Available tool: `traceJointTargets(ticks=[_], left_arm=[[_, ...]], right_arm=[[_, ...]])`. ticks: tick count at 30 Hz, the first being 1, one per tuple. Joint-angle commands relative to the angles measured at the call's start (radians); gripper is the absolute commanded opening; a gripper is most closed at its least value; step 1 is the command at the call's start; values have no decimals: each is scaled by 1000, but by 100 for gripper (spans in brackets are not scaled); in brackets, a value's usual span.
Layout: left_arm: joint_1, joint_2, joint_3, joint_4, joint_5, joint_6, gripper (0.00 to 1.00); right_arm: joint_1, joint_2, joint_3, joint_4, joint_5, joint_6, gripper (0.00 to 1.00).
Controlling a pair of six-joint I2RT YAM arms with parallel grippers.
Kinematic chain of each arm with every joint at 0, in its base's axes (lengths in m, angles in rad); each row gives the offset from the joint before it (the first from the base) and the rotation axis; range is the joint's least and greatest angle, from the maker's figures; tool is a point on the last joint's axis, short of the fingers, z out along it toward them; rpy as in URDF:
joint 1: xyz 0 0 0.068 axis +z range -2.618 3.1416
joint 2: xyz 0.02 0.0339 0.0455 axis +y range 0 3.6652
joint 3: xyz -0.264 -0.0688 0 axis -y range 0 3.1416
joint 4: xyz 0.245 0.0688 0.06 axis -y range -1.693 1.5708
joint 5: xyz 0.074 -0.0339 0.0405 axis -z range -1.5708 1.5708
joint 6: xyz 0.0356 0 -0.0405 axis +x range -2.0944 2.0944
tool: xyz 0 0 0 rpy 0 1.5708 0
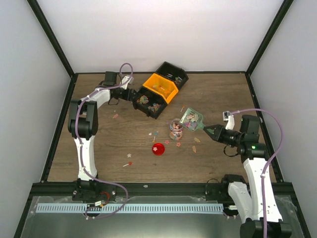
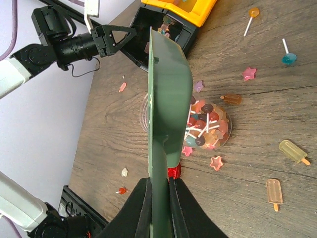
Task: Pack the candies
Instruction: Place the fake candies in the packing bottle.
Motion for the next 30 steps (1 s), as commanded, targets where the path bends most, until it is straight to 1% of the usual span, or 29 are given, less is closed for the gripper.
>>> traceJointTargets(ticks=[1, 12, 21, 30], left_arm=[[0, -14, -17, -18, 13, -1, 61], [0, -5, -17, -7, 31, -5, 60], [1, -1, -21, 4, 34, -8, 60], [1, 1, -25, 10, 34, -7, 60]], right_arm=[[-9, -23, 58, -25, 16, -20, 1], [-8, -12, 82, -38, 28, -13, 1], [0, 35, 147, -77, 64, -57, 1], [21, 59, 159, -89, 65, -64, 1]])
